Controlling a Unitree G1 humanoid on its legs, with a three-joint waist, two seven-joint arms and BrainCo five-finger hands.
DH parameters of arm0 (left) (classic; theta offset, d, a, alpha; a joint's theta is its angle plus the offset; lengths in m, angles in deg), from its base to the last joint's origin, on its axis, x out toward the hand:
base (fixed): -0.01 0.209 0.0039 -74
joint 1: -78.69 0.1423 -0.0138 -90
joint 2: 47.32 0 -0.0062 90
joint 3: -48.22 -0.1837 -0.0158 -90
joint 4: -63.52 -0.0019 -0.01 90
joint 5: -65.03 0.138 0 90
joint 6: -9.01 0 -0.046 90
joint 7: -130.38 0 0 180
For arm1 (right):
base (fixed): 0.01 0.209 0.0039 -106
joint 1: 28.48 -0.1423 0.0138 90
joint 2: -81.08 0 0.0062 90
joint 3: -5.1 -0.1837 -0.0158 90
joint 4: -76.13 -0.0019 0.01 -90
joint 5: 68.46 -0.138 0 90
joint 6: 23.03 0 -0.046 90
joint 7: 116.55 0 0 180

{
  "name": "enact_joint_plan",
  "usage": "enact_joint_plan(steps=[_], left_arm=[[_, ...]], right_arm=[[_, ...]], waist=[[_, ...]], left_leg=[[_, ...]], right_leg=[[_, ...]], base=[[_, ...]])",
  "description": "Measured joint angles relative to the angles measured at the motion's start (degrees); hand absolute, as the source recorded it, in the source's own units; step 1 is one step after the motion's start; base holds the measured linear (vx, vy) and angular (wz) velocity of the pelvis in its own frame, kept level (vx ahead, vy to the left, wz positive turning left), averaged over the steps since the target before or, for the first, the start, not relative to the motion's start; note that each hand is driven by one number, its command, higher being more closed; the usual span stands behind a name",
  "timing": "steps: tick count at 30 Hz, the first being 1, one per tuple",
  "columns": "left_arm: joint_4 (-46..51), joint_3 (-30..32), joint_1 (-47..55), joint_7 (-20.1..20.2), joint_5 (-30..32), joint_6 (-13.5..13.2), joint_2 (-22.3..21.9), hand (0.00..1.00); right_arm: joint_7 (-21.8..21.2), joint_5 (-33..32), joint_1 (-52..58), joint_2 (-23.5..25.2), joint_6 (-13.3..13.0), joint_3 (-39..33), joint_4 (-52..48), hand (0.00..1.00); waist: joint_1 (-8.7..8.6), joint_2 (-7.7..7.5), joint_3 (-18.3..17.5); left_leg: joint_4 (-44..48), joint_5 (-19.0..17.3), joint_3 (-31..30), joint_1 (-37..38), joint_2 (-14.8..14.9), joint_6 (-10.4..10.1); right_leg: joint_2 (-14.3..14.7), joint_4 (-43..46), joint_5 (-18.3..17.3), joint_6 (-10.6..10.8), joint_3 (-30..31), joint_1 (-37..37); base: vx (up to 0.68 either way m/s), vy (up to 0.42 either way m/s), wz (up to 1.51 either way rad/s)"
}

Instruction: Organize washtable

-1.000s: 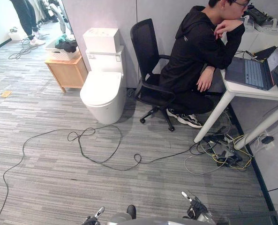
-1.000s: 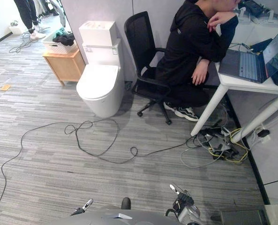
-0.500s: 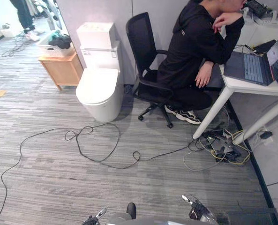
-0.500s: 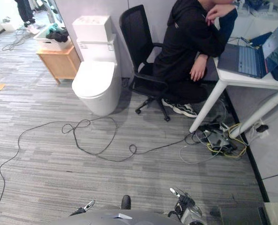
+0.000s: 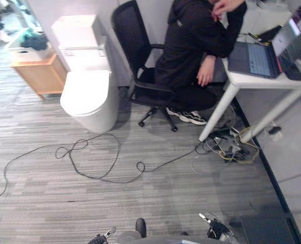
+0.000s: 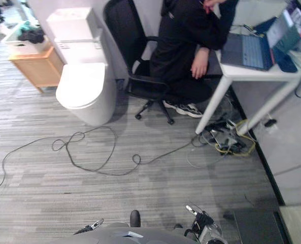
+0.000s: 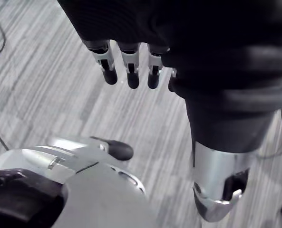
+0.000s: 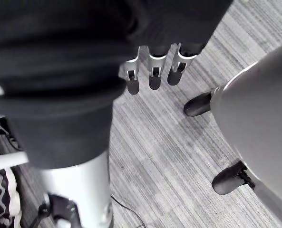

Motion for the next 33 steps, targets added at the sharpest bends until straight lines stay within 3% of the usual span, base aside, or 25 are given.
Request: enact_joint_plan(steps=[2,3,4,5,6,8,10,11,13,14,17,20,21,22,23,24,25,26,27,29,30,31,33], left_arm=[[-0.05,-0.85,-1.18,0.01,0.00,0.00,0.21,0.00],[0.05,-0.85,-2.01,-0.01,0.02,0.06,0.15,0.00],[0.25,-0.80,-2.11,0.00,0.02,-0.06,-0.37,0.00],[0.91,-0.25,-2.06,0.14,0.05,-0.32,-0.62,0.00],[1.64,-0.36,-2.04,0.24,0.05,-0.26,-0.70,0.00],[2.08,-0.30,-1.53,0.31,0.02,-0.25,-1.01,0.00],[2.47,-0.31,-1.68,0.38,-0.06,-0.49,-0.71,0.00],[2.44,-0.31,-1.76,0.41,-0.06,-0.52,-0.15,0.00],[1.83,-0.96,-1.38,0.41,-0.06,-0.23,-0.69,0.00],[1.05,-1.11,-1.31,0.39,-0.05,-0.06,-0.84,0.00],[0.13,-1.46,-1.71,0.35,-0.13,0.64,-0.05,0.00],[0.31,-0.13,-1.56,0.40,-1.07,0.51,0.10,0.00],[1.47,1.23,-0.91,0.40,-1.19,0.28,0.07,0.00],[2.58,1.77,0.09,0.36,-1.17,0.19,-0.03,0.00],[2.88,1.98,0.76,0.36,-1.17,-0.07,0.06,0.00],[2.82,1.89,0.88,0.30,-1.17,-0.02,0.00,0.00],[3.02,1.83,1.31,0.28,-1.16,0.66,-0.66,0.00],[3.22,1.88,1.83,0.34,-1.15,0.90,-1.72,0.00],[3.32,1.89,2.30,0.40,-1.13,1.03,-2.16,0.00],[3.25,2.39,3.58,0.40,-1.06,1.55,-3.09,0.00],[3.03,3.59,4.56,0.30,-1.06,1.64,-3.19,0.00],[2.78,4.60,5.33,0.18,-1.05,1.52,-2.82,0.00],[2.46,5.37,4.90,0.17,-1.05,1.49,-2.45,0.00]], right_arm=[[0.20,-1.52,-1.39,0.09,-0.02,0.15,-0.42,0.00],[0.23,-1.84,-1.79,0.18,-0.26,0.98,-1.32,0.00],[0.26,-2.26,-1.93,0.12,-0.36,1.72,-1.83,0.00],[0.32,-3.63,-2.85,-0.05,-0.36,2.09,-2.32,0.00],[0.33,-3.66,-2.79,-0.32,-0.36,2.17,-2.10,0.00],[0.25,-3.64,-2.48,-0.36,-0.36,3.07,-1.96,0.00],[0.11,-3.60,-3.03,-0.28,-0.20,5.08,-1.66,0.00],[0.12,-3.53,-2.88,-0.31,-0.11,5.35,-1.66,0.00],[0.36,-3.47,-1.62,-1.93,0.09,4.79,-1.52,0.00],[0.40,-3.47,-0.95,-1.93,0.06,4.27,-1.58,0.00],[0.40,-3.52,-0.23,-1.47,0.11,4.01,-1.44,0.00],[0.45,-3.63,-0.46,-1.42,-0.02,5.69,-0.95,0.00],[0.48,-3.66,-0.44,-1.58,-0.14,7.63,-0.14,0.00],[0.49,-3.67,-0.43,-1.69,-0.18,9.36,0.01,0.00],[0.52,-3.69,-0.74,-1.76,-0.52,10.73,-0.10,0.00],[0.53,-3.69,-0.83,-1.83,-0.57,11.20,-0.09,0.00],[0.65,-3.69,-1.03,-1.94,-0.45,11.29,-0.10,0.00],[0.64,-3.69,-1.15,-2.19,-0.45,11.32,-0.13,0.00],[0.60,-3.67,-1.22,-2.44,-0.44,11.35,-0.15,0.00],[0.40,-3.62,-0.98,-2.70,-0.44,11.17,-0.48,0.00],[0.37,-3.56,-0.46,-2.73,-0.44,11.19,-0.53,0.00],[0.29,-3.43,-0.38,-2.54,-0.43,11.33,-0.49,0.00],[0.10,-2.97,-0.19,-2.67,-0.32,11.18,-0.25,0.00]], waist=[[-0.07,0.23,2.36],[0.23,0.67,3.37],[0.52,1.25,3.76],[0.42,1.38,4.58],[0.37,1.56,5.22],[0.81,1.57,5.50],[0.94,0.49,5.32],[0.87,-0.16,5.39],[0.81,1.50,5.10],[0.54,1.97,4.70],[0.49,1.38,3.96],[1.45,1.53,4.21],[2.33,2.29,4.70],[2.86,2.83,4.91],[3.51,3.23,5.01],[3.67,2.80,5.15],[3.64,3.01,5.04],[3.71,3.31,5.20],[3.89,3.46,5.23],[4.25,4.72,5.11],[5.36,5.10,4.66],[5.35,3.74,4.33],[4.97,3.40,4.12]], left_leg=[[0.80,-0.58,5.35,-0.84,1.12,0.82],[4.75,-2.31,9.17,-3.68,3.00,1.70],[6.20,-3.02,11.53,-4.90,4.57,2.32],[7.10,-3.51,15.35,-4.80,5.30,2.66],[6.98,-3.66,18.21,-3.25,5.24,2.90],[7.04,-3.82,22.33,-1.30,5.33,2.95],[7.89,-4.69,25.79,-0.88,4.72,1.51],[8.36,-5.03,25.76,-0.97,4.04,0.78],[7.35,-3.35,18.73,-0.93,3.43,0.36],[6.58,-2.93,18.08,-0.81,3.70,0.67],[11.09,-3.65,17.08,-3.68,6.21,0.42],[32.59,-11.02,15.84,-10.59,15.36,0.66],[43.41,-11.24,13.11,-13.00,19.55,1.60],[49.66,-10.18,8.41,-14.45,21.07,3.25],[55.87,-8.24,0.18,-17.62,20.17,3.31],[56.62,-8.91,-4.03,-18.46,18.20,2.23],[53.24,-11.95,-10.57,-19.39,12.63,-1.37],[46.14,-12.87,-15.40,-19.77,8.13,-2.80],[41.24,-12.68,-16.81,-19.71,6.76,-3.09],[25.18,-9.64,-22.26,-19.36,4.58,-5.60],[22.65,-4.23,-23.91,-17.43,3.74,-7.60],[23.91,-6.30,-24.05,-16.78,1.65,-5.35],[30.38,-11.23,-21.17,-17.99,1.02,-3.52]], right_leg=[[1.21,0.26,4.11,0.02,2.43,-3.63],[2.41,-0.82,8.51,-0.38,0.49,-6.18],[2.54,-1.72,10.05,-0.96,-1.79,-6.26],[0.60,7.83,4.94,-3.80,-13.74,-8.73],[-2.45,15.91,-0.29,-4.81,-23.13,-7.67],[-4.49,18.18,-2.66,-4.96,-29.23,-4.68],[-5.73,12.13,-4.08,-2.59,-32.59,-0.49],[-5.57,9.51,-5.11,-1.35,-32.39,0.30],[-3.12,5.58,-4.21,-0.91,-32.12,1.62],[-2.19,4.30,-3.66,-1.03,-32.30,2.12],[-0.44,3.09,-3.07,-1.45,-33.04,2.09],[3.14,3.32,-4.06,-3.48,-31.39,3.38],[4.66,3.87,-4.87,-4.82,-29.12,4.91],[5.80,4.49,-5.53,-5.81,-26.69,6.01],[6.69,4.45,-5.88,-6.35,-23.42,7.10],[6.74,4.50,-6.14,-6.54,-22.17,7.23],[6.36,4.94,-6.32,-6.83,-18.79,6.75],[6.17,5.05,-6.18,-7.07,-15.61,5.85],[6.15,5.06,-6.10,-7.21,-14.05,5.43],[6.20,5.25,-6.23,-6.95,-9.46,4.06],[5.97,5.20,-6.51,-6.39,-5.08,3.74],[4.94,5.26,-7.09,-5.60,-1.02,3.24],[3.91,7.28,-8.23,-3.61,2.49,2.69]], base=[[-0.14,0.162,-1.37],[-0.15,0.158,-1.43],[-0.01,0.021,-1.64],[0.24,-0.203,-1.54],[0.22,-0.205,-1.51],[0.02,-0.090,-1.28],[-0.12,-0.095,-1.07],[-0.18,-0.099,-0.52],[-0.13,-0.091,-0.29],[-0.07,-0.093,-0.04],[-0.06,-0.138,0.14],[-0.01,-0.150,-0.34],[-0.02,-0.171,-0.88],[0.01,-0.144,-1.29],[0.03,-0.076,-1.20],[0.08,0.012,-1.29],[0.15,0.053,-1.26],[0.17,0.086,-1.30],[0.20,0.116,-1.42],[0.26,0.139,-1.45],[0.43,0.178,-1.49],[0.45,0.171,-1.28],[0.44,0.189,-0.92]])
